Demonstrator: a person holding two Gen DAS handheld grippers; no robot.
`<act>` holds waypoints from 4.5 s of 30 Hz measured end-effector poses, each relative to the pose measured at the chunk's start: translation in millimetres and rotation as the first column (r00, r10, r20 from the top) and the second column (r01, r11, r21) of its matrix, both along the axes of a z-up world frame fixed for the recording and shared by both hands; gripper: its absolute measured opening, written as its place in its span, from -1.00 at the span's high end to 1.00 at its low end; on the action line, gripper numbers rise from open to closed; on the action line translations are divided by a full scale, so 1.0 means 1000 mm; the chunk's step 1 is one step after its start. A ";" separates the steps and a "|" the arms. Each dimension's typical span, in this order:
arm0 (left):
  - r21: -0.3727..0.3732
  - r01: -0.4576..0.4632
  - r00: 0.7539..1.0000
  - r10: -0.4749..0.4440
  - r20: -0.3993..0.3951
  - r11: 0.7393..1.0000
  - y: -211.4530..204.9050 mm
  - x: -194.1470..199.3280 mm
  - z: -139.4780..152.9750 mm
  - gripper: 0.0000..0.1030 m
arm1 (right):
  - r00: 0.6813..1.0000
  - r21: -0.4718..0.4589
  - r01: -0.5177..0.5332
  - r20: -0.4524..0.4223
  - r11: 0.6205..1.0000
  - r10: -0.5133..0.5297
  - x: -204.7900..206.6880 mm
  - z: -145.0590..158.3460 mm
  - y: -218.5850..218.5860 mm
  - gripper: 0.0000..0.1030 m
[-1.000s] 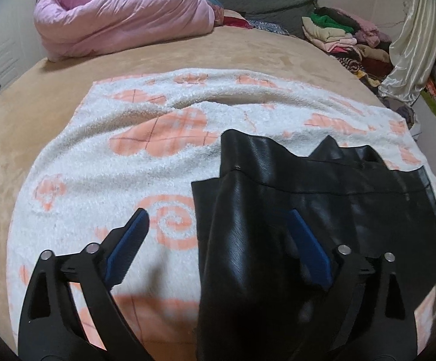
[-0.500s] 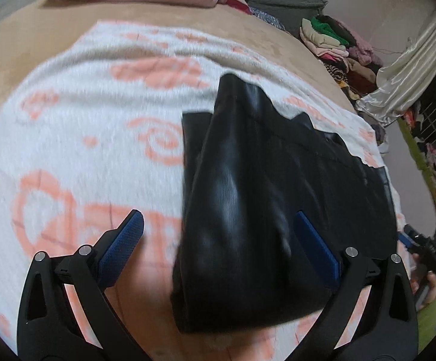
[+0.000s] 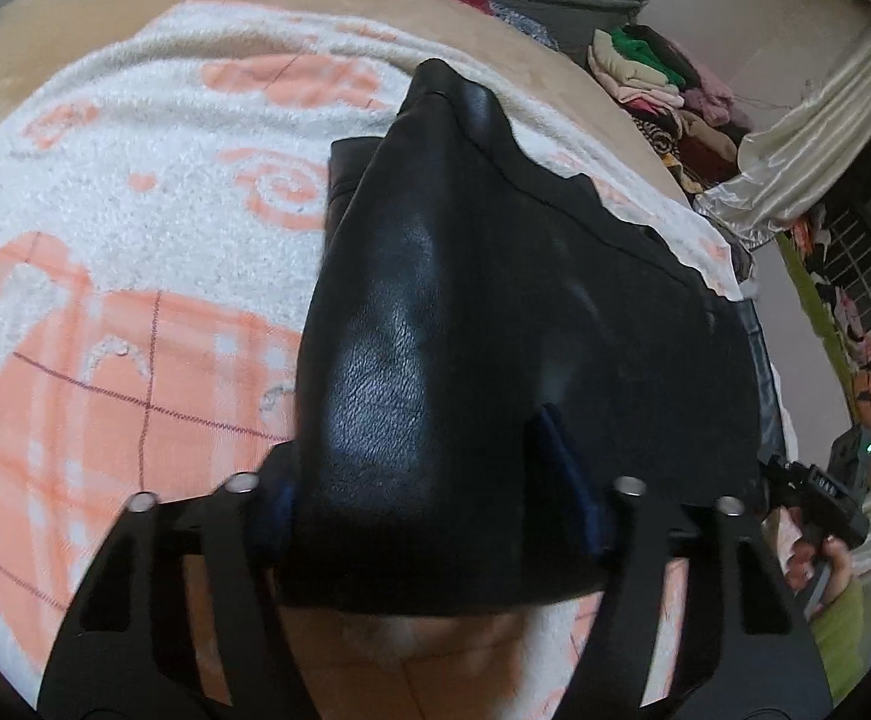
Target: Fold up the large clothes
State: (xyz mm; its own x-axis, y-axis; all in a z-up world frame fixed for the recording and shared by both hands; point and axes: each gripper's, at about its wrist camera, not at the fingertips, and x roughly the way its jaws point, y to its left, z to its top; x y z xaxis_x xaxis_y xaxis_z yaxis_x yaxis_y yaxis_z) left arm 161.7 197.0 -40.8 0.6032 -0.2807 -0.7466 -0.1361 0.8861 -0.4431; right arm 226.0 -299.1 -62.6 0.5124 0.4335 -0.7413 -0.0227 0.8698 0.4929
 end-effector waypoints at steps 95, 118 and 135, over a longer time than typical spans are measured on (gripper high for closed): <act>0.287 0.008 1.000 -0.006 -0.009 0.958 0.008 0.074 0.023 -0.81 | 0.989 -0.366 -0.148 -0.029 0.919 0.148 0.123 -0.009 0.214 0.35; 0.276 0.013 1.000 -0.015 0.004 0.961 0.009 0.067 0.029 -0.81 | 0.959 -0.334 -0.178 0.151 0.926 0.238 0.024 0.038 0.214 0.17; 0.268 0.012 1.000 -0.010 -0.007 0.963 0.010 0.063 0.030 -0.81 | 0.936 -0.347 -0.237 0.169 0.908 0.308 -0.044 0.028 0.235 -0.39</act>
State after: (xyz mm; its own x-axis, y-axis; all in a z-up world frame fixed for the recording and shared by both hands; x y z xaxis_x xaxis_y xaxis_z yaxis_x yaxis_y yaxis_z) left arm 225.1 207.3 -10.7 0.5965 -0.0766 -0.7990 -0.1273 0.9738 -0.1884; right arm 182.4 -64.3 -34.6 0.5698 0.3405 -0.7480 -0.3551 0.9228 0.1496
